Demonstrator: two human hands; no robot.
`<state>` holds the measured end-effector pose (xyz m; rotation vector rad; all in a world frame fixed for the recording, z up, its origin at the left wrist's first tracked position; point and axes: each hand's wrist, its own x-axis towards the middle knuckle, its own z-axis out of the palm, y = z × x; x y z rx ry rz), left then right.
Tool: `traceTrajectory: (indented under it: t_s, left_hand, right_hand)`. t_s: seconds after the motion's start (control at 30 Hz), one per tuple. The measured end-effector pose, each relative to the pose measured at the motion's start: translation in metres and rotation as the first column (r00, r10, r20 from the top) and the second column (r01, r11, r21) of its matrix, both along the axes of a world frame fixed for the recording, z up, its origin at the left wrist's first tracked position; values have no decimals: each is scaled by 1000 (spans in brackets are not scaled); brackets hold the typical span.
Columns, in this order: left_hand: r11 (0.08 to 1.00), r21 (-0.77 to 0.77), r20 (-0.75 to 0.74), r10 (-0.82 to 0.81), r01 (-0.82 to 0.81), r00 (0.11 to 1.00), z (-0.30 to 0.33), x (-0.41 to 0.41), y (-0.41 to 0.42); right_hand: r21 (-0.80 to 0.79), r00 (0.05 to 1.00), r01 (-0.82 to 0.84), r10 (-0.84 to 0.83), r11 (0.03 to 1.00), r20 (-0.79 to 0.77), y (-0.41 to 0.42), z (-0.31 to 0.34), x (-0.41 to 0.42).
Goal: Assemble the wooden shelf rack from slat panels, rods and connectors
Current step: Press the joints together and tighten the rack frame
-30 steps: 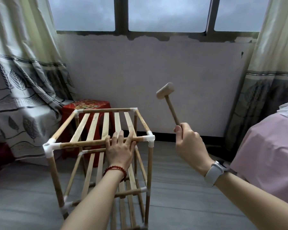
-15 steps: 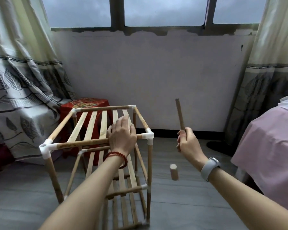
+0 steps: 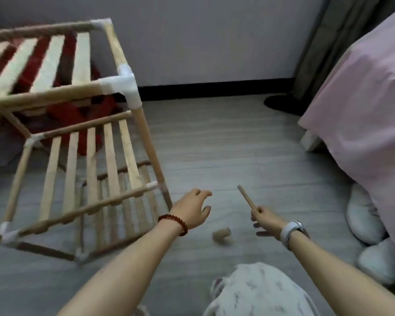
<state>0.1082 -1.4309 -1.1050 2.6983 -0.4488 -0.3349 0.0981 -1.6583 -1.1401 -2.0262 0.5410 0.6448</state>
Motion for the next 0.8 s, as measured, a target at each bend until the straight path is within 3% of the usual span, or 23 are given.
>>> traceTrajectory:
  t_s: [0.13,0.2,0.37,0.47,0.53,0.57,0.6,0.63,0.7,0.73,0.8]
  left_hand:
    - [990,130,-314,-18,61,949,-120,-11,-23]
    - [988,140,-379,-4,62,925,-160,-17,-33]
    - [976,117,-343,-135,184,930,-220,-11,-77]
    - [952,175,-257,-201,250,945,-232,-7,-103]
    - [986,89,-260,-113,140,959,-235,-1,-110]
    - [999,-29,-318,6,-16,948,-229,3,-110]
    - [962,-162,-433,131,-220,892,-219,10,-109]
    - [861,-267,-580,216,-433,786,-204,20,-106]
    - [543,-373,-806,211,-752,553,-167,39,-96]
    - [403,-406,-852,158,-820,499,-147,48,-91]
    - [239,-489,-851,79,-839,519,-98,58,-77]
  right_hand:
    - [106,990,8,6,994,-139,2,-84,-11]
    - [115,986,16,4,993,-165,4,-112,-11]
    - [31,978,113,-105,993,-181,-6,-160,-3]
    - [-14,994,96,-97,995,-53,-14,-173,0]
    - [-48,995,80,-77,996,70,-19,-174,2]
    - [-56,992,71,-64,996,113,-20,-168,3]
    - [-63,989,62,-52,996,142,-21,-163,4]
    - [-60,985,60,-49,996,167,-21,-156,6]
    - [-50,963,15,-1,999,271,-19,-131,8]
    - [-60,941,-31,49,998,335,-17,-117,10]
    - [-143,864,-157,206,977,460,-12,-80,11]
